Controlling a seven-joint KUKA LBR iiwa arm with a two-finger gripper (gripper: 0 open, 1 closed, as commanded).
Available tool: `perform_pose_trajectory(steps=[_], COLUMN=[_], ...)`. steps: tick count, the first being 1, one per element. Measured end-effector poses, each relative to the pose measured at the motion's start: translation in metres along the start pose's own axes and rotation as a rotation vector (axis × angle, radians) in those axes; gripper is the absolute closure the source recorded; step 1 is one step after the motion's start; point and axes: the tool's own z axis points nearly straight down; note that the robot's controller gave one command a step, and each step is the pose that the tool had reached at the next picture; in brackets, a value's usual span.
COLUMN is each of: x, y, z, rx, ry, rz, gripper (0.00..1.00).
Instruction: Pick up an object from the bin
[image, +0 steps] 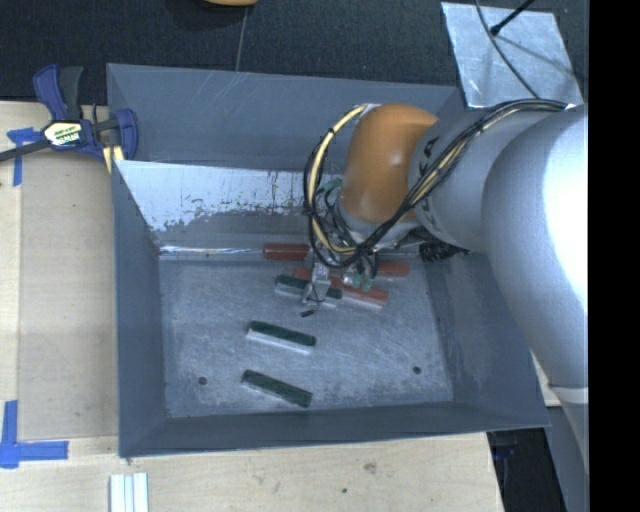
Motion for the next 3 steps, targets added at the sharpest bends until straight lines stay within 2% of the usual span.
perform_pose_trajectory(steps=[2, 3], x=[0.001, -0.001], y=[0.000, -0.001], z=[-0.003, -0.037], rx=[0.001, 0.002], ry=[0.000, -0.017], rz=[0.000, 0.000], gripper=[1.00, 1.00])
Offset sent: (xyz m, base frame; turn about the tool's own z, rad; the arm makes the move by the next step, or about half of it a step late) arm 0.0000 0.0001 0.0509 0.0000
